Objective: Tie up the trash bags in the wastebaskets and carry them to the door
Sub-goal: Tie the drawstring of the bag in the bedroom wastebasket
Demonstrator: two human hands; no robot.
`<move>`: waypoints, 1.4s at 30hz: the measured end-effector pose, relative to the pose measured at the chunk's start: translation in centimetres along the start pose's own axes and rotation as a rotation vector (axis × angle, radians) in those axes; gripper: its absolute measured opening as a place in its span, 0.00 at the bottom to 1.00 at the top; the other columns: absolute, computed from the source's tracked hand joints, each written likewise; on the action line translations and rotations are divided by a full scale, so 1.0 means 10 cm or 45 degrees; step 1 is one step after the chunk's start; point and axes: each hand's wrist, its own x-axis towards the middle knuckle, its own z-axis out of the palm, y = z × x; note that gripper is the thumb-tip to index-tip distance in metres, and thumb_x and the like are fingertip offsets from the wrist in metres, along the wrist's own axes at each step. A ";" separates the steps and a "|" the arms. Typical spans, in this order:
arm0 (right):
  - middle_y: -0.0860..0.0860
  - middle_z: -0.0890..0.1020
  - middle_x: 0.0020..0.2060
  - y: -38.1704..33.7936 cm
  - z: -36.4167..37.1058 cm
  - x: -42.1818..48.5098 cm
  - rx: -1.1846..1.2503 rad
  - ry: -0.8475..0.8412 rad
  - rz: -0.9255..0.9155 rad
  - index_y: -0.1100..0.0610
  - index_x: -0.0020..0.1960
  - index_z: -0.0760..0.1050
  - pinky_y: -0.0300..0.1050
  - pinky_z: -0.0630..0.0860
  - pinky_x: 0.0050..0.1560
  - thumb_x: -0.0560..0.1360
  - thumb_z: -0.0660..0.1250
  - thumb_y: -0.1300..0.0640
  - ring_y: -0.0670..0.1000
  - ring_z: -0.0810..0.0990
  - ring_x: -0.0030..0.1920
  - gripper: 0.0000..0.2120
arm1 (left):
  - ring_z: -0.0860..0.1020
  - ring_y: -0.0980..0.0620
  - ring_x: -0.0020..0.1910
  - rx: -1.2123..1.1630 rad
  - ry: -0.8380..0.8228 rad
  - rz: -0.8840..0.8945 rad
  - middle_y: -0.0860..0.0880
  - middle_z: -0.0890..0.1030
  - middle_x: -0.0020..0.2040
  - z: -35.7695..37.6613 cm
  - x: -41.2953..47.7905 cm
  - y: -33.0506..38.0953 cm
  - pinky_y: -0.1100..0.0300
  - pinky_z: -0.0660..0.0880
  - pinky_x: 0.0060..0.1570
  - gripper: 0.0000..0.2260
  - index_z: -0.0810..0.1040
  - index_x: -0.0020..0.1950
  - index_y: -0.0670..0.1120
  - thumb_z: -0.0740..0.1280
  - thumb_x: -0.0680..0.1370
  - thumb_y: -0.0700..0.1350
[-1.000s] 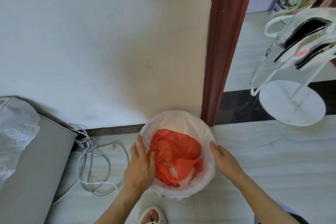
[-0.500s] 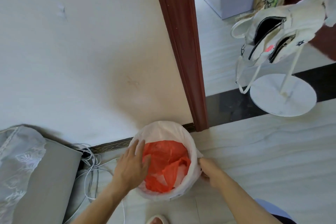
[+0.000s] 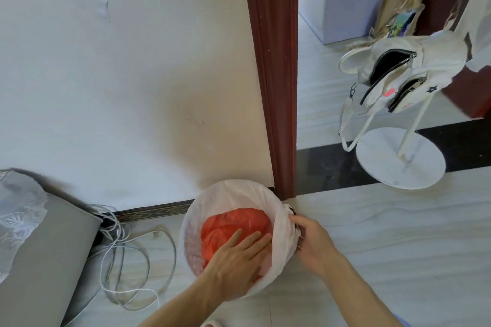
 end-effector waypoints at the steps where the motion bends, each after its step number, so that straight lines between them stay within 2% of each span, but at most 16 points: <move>1: 0.57 0.85 0.48 -0.04 0.00 0.01 -0.034 0.005 -0.016 0.60 0.55 0.82 0.49 0.76 0.47 0.77 0.65 0.59 0.57 0.81 0.50 0.11 | 0.72 0.52 0.70 -0.059 0.050 -0.034 0.55 0.69 0.74 0.01 -0.03 0.00 0.45 0.73 0.64 0.26 0.67 0.75 0.53 0.59 0.77 0.59; 4: 0.56 0.86 0.46 -0.11 0.02 0.04 -0.188 0.051 -0.031 0.60 0.53 0.82 0.49 0.75 0.46 0.77 0.66 0.58 0.56 0.82 0.47 0.10 | 0.68 0.54 0.73 -0.215 0.307 -0.213 0.56 0.67 0.75 -0.01 -0.17 -0.03 0.46 0.69 0.69 0.23 0.63 0.77 0.56 0.55 0.81 0.57; 7: 0.56 0.85 0.47 -0.14 0.06 0.09 -0.326 0.107 -0.061 0.58 0.53 0.81 0.49 0.78 0.46 0.77 0.65 0.55 0.55 0.83 0.48 0.10 | 0.60 0.53 0.77 -0.281 0.445 -0.429 0.55 0.61 0.78 -0.05 -0.27 -0.17 0.47 0.54 0.75 0.23 0.57 0.79 0.57 0.50 0.83 0.57; 8: 0.55 0.85 0.48 -0.14 0.08 0.11 -0.372 0.126 -0.079 0.58 0.54 0.81 0.50 0.79 0.49 0.77 0.65 0.55 0.55 0.83 0.49 0.10 | 0.58 0.53 0.78 -0.312 0.488 -0.542 0.55 0.59 0.79 -0.03 -0.29 -0.24 0.47 0.52 0.75 0.24 0.56 0.79 0.58 0.49 0.82 0.57; 11: 0.53 0.83 0.50 -0.14 0.14 0.17 -0.487 0.163 -0.137 0.58 0.55 0.78 0.52 0.79 0.55 0.78 0.64 0.52 0.54 0.81 0.51 0.11 | 0.57 0.47 0.78 -0.518 0.521 -0.922 0.48 0.57 0.80 0.09 -0.35 -0.43 0.44 0.58 0.74 0.27 0.53 0.80 0.54 0.49 0.80 0.58; 14: 0.52 0.82 0.47 -0.17 0.20 0.22 -0.526 0.210 -0.179 0.56 0.50 0.78 0.49 0.77 0.50 0.78 0.64 0.54 0.51 0.79 0.47 0.07 | 0.62 0.40 0.75 -0.696 0.437 -1.095 0.40 0.55 0.79 0.24 -0.40 -0.53 0.46 0.65 0.69 0.31 0.50 0.80 0.46 0.52 0.81 0.57; 16: 0.52 0.81 0.45 -0.21 0.23 0.24 -0.563 0.229 -0.225 0.53 0.43 0.77 0.51 0.76 0.53 0.78 0.64 0.58 0.51 0.78 0.46 0.06 | 0.63 0.40 0.74 -0.791 0.368 -1.106 0.42 0.48 0.81 0.33 -0.43 -0.55 0.48 0.68 0.66 0.31 0.44 0.80 0.44 0.55 0.82 0.50; 19: 0.50 0.79 0.41 -0.25 0.29 0.27 -0.667 0.252 -0.345 0.52 0.40 0.76 0.52 0.75 0.56 0.77 0.63 0.61 0.51 0.77 0.45 0.09 | 0.63 0.42 0.75 -0.829 0.437 -1.093 0.47 0.44 0.81 0.38 -0.45 -0.53 0.50 0.71 0.64 0.32 0.42 0.80 0.44 0.54 0.80 0.41; 22: 0.48 0.80 0.40 -0.24 0.38 0.34 -0.877 0.281 -0.439 0.55 0.44 0.78 0.47 0.73 0.48 0.77 0.64 0.56 0.49 0.77 0.44 0.06 | 0.58 0.44 0.77 -0.874 0.472 -1.086 0.49 0.42 0.81 0.38 -0.45 -0.53 0.51 0.69 0.68 0.34 0.41 0.80 0.45 0.54 0.78 0.38; 25: 0.51 0.78 0.35 -0.20 0.47 0.40 -1.085 0.338 -0.467 0.61 0.41 0.77 0.46 0.70 0.39 0.76 0.64 0.53 0.51 0.77 0.38 0.12 | 0.59 0.44 0.77 -0.878 0.497 -1.066 0.49 0.43 0.81 0.41 -0.45 -0.54 0.51 0.69 0.68 0.36 0.42 0.80 0.46 0.56 0.76 0.36; 27: 0.50 0.74 0.32 -0.20 0.53 0.43 -1.212 0.384 -0.487 0.59 0.39 0.72 0.43 0.67 0.34 0.76 0.63 0.54 0.49 0.74 0.34 0.10 | 0.59 0.45 0.77 -0.874 0.500 -1.054 0.49 0.42 0.81 0.43 -0.46 -0.54 0.52 0.70 0.67 0.36 0.42 0.80 0.46 0.56 0.76 0.36; 29: 0.48 0.76 0.36 -0.21 0.59 0.45 -1.317 0.419 -0.548 0.55 0.45 0.71 0.42 0.64 0.32 0.77 0.62 0.55 0.46 0.73 0.35 0.04 | 0.59 0.45 0.76 -0.882 0.496 -1.061 0.50 0.41 0.81 0.43 -0.47 -0.55 0.53 0.70 0.66 0.37 0.41 0.80 0.46 0.57 0.76 0.36; 32: 0.49 0.78 0.41 -0.15 0.70 0.46 -1.317 0.399 -0.719 0.53 0.49 0.71 0.42 0.66 0.33 0.78 0.61 0.56 0.48 0.76 0.39 0.02 | 0.60 0.45 0.75 -0.905 0.481 -1.050 0.50 0.39 0.80 0.42 -0.47 -0.56 0.56 0.68 0.66 0.38 0.39 0.80 0.45 0.57 0.76 0.36; 35: 0.48 0.79 0.44 0.01 0.77 0.44 -1.281 0.357 -0.790 0.53 0.55 0.70 0.46 0.74 0.42 0.79 0.61 0.54 0.50 0.78 0.43 0.06 | 0.60 0.45 0.75 -0.885 0.463 -1.034 0.50 0.35 0.79 0.43 -0.49 -0.57 0.57 0.66 0.67 0.37 0.37 0.79 0.45 0.57 0.77 0.37; 39: 0.47 0.78 0.44 -0.16 0.78 0.50 -1.095 0.330 -0.555 0.54 0.57 0.71 0.48 0.73 0.47 0.78 0.63 0.48 0.50 0.77 0.46 0.12 | 0.58 0.47 0.76 -0.856 0.426 -1.016 0.53 0.31 0.76 0.43 -0.50 -0.58 0.58 0.67 0.66 0.37 0.35 0.79 0.45 0.56 0.78 0.38; 42: 0.47 0.79 0.45 -0.31 0.81 0.56 -1.081 0.270 -0.523 0.55 0.57 0.76 0.46 0.72 0.49 0.78 0.63 0.53 0.49 0.77 0.46 0.10 | 0.63 0.45 0.73 -0.839 0.377 -1.039 0.52 0.31 0.77 0.41 -0.50 -0.59 0.55 0.69 0.65 0.38 0.35 0.79 0.44 0.57 0.77 0.38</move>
